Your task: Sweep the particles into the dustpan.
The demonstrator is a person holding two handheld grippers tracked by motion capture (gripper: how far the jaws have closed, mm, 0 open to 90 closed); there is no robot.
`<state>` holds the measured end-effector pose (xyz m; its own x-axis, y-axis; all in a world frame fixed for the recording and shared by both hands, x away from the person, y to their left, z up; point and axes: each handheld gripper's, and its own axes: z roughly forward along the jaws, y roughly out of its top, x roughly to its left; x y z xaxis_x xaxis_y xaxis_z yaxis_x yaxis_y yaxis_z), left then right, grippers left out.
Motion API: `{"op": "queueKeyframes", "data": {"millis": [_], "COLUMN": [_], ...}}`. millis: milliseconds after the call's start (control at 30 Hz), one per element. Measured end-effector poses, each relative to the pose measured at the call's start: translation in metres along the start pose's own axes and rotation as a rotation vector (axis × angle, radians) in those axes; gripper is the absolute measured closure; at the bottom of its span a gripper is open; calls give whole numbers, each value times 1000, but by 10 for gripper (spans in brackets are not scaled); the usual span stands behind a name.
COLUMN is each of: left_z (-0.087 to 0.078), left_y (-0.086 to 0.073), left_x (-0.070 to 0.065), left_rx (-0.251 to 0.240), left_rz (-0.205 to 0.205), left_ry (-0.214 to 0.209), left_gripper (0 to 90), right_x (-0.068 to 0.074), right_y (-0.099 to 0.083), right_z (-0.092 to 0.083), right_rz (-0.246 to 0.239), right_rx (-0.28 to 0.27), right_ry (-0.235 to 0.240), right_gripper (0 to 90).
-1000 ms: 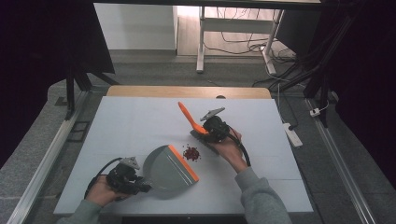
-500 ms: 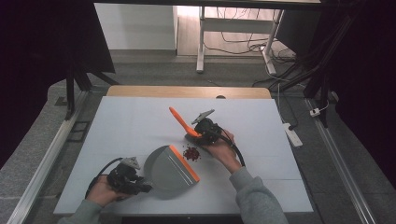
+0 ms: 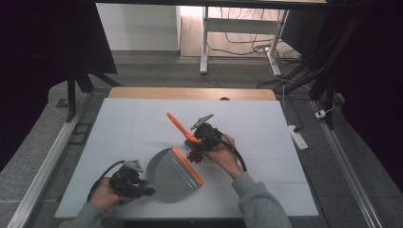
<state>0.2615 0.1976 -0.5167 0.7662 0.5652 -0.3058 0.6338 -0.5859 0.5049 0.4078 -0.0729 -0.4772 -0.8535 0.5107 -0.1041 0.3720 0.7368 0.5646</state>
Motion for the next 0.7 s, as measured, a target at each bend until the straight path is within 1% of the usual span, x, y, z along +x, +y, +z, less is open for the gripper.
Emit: {"op": "queueKeyframes", "data": {"millis": [267, 367, 500, 567, 633, 700], "left_z": [0, 0, 1, 1, 1, 1], "left_y": [0, 0, 0, 0, 0, 0], "left_x": [0, 0, 0, 0, 0, 0], "left_rx": [0, -1, -1, 0, 0, 0], "left_rz": [-1, -1, -1, -1, -2, -2], "left_ry": [0, -1, -2, -2, -3, -3], "left_gripper": [616, 616, 616, 616, 616, 616], "right_x": [9, 11, 14, 17, 19, 21], "right_y": [0, 0, 1, 2, 2, 3], "right_z": [0, 0, 0, 0, 1, 1], "right_rz": [-18, -10, -17, -24, -22, -28], "right_rx": [-6, -12, -11, -11, -17, -17], "right_ry": [7, 34, 31, 43, 69, 70], "right_gripper": [704, 704, 704, 705, 704, 704]}}
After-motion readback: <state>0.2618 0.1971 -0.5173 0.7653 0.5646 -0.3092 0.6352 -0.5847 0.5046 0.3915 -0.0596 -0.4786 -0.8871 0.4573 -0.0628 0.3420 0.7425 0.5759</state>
